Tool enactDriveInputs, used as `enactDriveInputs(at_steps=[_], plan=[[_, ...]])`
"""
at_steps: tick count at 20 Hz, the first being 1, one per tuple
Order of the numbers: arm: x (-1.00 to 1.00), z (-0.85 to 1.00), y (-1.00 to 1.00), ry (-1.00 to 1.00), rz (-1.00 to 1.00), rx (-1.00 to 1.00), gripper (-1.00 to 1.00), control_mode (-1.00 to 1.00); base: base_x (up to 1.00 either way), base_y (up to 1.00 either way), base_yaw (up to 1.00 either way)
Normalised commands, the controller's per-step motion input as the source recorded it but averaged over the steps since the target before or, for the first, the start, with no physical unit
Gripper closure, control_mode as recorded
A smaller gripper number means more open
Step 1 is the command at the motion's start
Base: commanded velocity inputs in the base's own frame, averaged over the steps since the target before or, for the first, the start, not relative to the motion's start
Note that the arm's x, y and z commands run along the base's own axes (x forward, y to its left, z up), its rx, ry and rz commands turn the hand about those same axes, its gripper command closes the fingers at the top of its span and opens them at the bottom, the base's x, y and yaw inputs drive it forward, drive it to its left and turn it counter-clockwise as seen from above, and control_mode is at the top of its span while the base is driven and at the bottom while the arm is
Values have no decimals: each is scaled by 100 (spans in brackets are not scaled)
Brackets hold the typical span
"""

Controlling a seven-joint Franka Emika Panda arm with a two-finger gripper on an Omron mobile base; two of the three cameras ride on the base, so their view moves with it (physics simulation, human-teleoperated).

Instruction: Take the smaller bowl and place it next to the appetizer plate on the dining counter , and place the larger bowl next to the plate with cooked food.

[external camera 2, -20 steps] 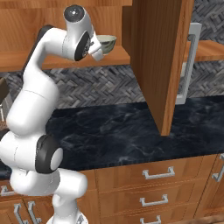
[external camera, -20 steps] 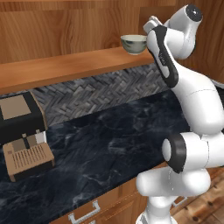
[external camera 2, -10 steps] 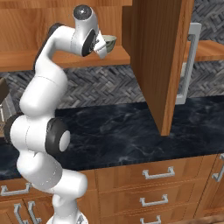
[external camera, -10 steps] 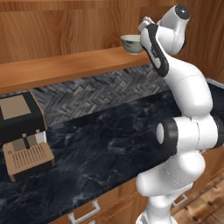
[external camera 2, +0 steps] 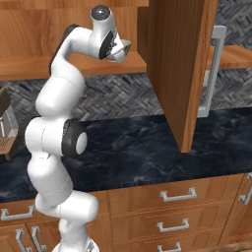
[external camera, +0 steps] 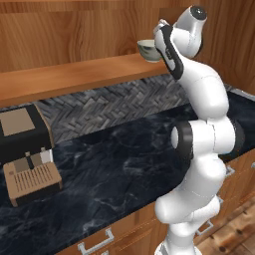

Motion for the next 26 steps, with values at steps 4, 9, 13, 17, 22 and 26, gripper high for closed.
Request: enactDriveInputs(at_steps=[4, 9, 13, 17, 22, 26], plan=[[45, -8, -4, 1, 0, 0, -100, -100, 0, 0, 0], [45, -10, -3, 0, 0, 0, -100, -100, 0, 0, 0], [42, -12, -2, 1, 0, 0, -100, -100, 0, 0, 0], [44, -12, 0, 2, 0, 0, -100, -100, 0, 0, 0], [31, -11, 0, 4, 0, 0, 100, -100, 0, 0, 0], [0, 0, 0, 1, 0, 0, 100, -100, 0, 0, 0]])
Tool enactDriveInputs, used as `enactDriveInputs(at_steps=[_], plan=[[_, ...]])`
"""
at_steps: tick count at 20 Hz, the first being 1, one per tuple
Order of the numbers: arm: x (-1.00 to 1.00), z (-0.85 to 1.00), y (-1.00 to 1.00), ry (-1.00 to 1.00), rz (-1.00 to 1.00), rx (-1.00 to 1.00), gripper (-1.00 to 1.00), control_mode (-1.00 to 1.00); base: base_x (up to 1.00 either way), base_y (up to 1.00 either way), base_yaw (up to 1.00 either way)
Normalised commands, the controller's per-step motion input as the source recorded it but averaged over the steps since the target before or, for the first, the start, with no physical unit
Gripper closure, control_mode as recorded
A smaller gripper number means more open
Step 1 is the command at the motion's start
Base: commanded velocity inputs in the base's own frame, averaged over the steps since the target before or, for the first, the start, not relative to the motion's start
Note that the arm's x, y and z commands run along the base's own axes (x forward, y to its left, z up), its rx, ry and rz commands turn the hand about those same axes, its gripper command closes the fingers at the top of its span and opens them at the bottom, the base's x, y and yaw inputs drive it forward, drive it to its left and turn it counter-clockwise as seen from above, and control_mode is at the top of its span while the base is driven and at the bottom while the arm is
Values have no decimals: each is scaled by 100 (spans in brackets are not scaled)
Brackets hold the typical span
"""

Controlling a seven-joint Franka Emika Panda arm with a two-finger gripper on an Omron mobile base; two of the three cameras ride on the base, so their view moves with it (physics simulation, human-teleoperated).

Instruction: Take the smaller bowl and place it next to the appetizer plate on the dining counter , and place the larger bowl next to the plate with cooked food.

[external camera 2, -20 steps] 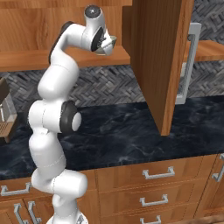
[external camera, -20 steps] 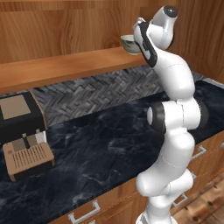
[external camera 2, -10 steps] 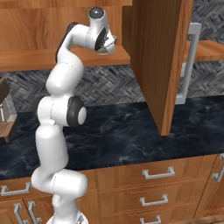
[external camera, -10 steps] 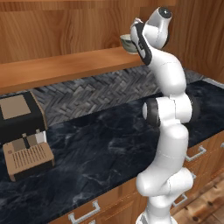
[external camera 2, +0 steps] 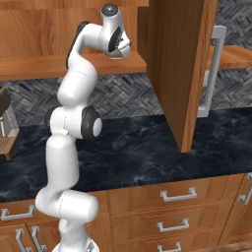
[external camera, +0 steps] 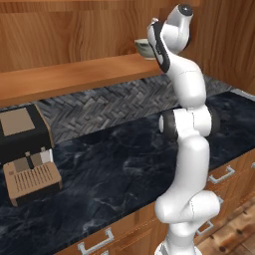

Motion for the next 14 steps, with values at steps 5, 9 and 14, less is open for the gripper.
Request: enactDriveInputs(at_steps=[5, 9, 14], plan=[[-19, -32, 0, 0, 0, 0, 100, -100, 0, 0, 0], [-64, -67, 0, 1, -1, 0, 100, -100, 0, 0, 0], [-100, -26, 8, -13, 0, 0, 100, -100, 0, 0, 0]])
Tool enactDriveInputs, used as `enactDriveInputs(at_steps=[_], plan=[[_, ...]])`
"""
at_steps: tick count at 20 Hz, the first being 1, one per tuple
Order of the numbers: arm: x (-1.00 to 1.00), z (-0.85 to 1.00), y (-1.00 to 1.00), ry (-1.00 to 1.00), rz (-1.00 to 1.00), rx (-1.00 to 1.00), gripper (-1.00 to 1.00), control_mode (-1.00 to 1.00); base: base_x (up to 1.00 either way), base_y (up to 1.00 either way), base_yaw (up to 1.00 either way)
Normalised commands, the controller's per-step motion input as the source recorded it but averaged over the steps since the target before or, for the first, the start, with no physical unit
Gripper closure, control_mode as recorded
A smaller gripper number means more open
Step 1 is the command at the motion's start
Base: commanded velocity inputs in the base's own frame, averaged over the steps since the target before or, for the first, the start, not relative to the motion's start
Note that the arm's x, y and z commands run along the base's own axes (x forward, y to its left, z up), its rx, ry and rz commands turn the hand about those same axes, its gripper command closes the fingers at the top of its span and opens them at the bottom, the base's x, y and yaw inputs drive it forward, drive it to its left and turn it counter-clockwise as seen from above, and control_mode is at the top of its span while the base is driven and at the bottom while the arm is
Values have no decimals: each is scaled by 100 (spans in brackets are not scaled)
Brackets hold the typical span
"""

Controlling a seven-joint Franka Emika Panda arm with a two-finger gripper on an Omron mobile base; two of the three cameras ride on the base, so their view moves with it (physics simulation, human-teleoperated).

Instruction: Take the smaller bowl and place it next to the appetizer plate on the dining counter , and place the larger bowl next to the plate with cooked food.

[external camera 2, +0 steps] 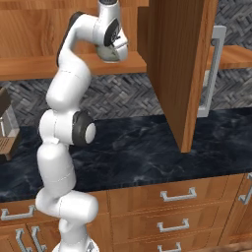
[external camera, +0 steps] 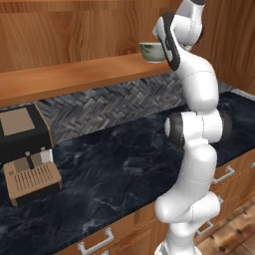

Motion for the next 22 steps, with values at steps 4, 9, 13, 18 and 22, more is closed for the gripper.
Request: enactDriveInputs(at_steps=[4, 9, 13, 18, 22], plan=[[-100, -13, 2, -19, 0, 0, 100, -100, 0, 0, 0], [-100, -38, 3, -14, 0, -2, 100, -100, 0, 0, 0], [-100, -12, 2, -8, 1, 0, 100, -100, 0, 0, 0], [-100, -3, 0, -3, 2, -1, 100, -100, 0, 0, 0], [-100, 0, 0, -2, 0, 0, 100, -100, 0, 0, 0]])
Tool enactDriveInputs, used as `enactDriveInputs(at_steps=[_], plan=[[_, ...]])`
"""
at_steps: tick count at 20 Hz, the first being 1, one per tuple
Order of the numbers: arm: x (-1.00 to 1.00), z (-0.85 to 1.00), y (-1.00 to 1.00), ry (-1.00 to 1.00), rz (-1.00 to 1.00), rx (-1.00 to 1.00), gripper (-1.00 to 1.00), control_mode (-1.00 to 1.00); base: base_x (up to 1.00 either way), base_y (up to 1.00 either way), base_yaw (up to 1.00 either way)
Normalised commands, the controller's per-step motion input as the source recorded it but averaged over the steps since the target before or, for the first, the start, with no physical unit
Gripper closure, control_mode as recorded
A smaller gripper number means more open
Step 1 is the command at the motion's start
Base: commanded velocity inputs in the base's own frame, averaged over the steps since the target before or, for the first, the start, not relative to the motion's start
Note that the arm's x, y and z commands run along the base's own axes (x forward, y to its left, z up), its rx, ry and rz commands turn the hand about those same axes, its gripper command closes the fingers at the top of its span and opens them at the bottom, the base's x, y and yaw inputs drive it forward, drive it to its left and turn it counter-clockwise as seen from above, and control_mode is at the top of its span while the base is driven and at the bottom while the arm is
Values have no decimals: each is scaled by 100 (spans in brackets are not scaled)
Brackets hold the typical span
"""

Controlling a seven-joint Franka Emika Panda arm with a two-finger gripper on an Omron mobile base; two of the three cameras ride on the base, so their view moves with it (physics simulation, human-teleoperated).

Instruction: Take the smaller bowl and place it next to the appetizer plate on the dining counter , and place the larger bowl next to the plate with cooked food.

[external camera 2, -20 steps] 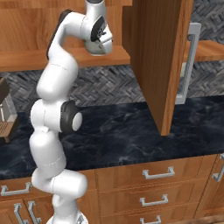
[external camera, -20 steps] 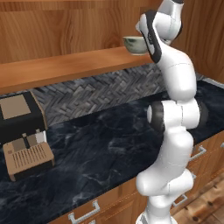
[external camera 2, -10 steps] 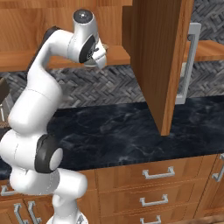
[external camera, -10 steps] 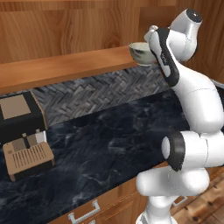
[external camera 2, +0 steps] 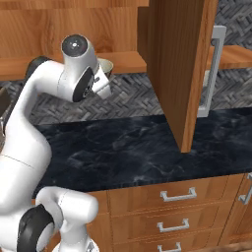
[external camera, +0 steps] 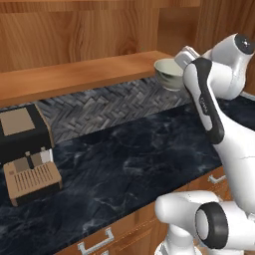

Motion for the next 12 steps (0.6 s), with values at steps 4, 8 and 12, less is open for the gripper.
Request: enactDriveInputs(at_steps=[4, 8, 12], plan=[[-100, 0, 0, -5, 0, 0, 100, -100, 0, 0, 0], [-84, 0, 0, -3, 0, 0, 100, -100, 0, 0, 0], [-58, 0, 0, 0, 0, 0, 100, 100, -20, 0, 0]])
